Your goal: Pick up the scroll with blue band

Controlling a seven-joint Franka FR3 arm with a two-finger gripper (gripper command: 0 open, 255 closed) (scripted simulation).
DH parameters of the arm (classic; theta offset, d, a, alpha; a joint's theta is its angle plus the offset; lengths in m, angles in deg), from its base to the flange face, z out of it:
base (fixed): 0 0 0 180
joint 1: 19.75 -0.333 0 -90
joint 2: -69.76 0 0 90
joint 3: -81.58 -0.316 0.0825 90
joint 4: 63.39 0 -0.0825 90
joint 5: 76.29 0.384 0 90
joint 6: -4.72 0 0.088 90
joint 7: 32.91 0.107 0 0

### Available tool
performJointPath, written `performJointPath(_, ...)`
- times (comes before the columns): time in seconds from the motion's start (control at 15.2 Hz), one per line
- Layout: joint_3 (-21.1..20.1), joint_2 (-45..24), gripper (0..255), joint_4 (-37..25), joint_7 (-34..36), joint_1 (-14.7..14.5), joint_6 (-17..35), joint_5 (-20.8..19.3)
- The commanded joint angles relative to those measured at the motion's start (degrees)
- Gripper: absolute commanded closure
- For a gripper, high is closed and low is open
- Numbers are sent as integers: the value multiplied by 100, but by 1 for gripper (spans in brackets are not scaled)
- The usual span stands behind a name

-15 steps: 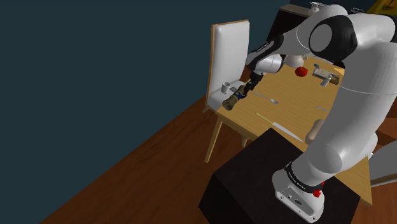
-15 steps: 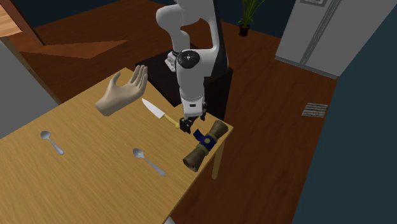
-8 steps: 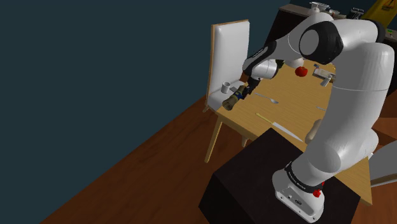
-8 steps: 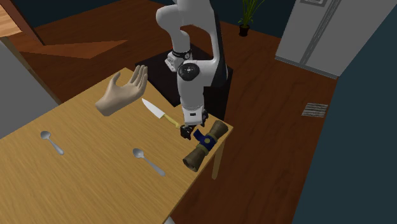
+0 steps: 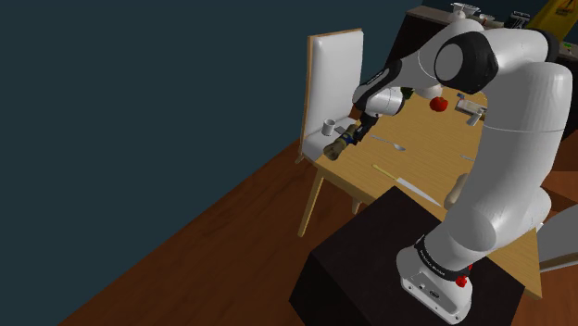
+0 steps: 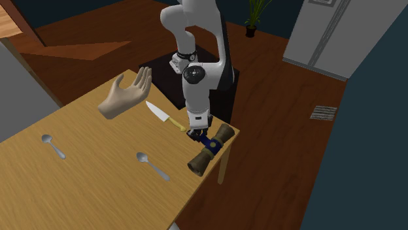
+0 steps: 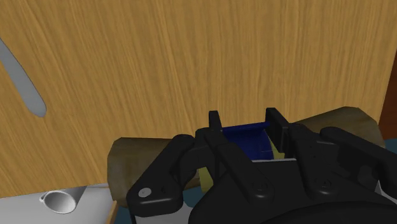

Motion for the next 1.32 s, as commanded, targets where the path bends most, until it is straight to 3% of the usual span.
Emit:
performJointPath(0.0,-1,-10,255,-4,2,0,10,2)
performJointPath(1.25,324,905,255,-4,393,-233,-856,-526)
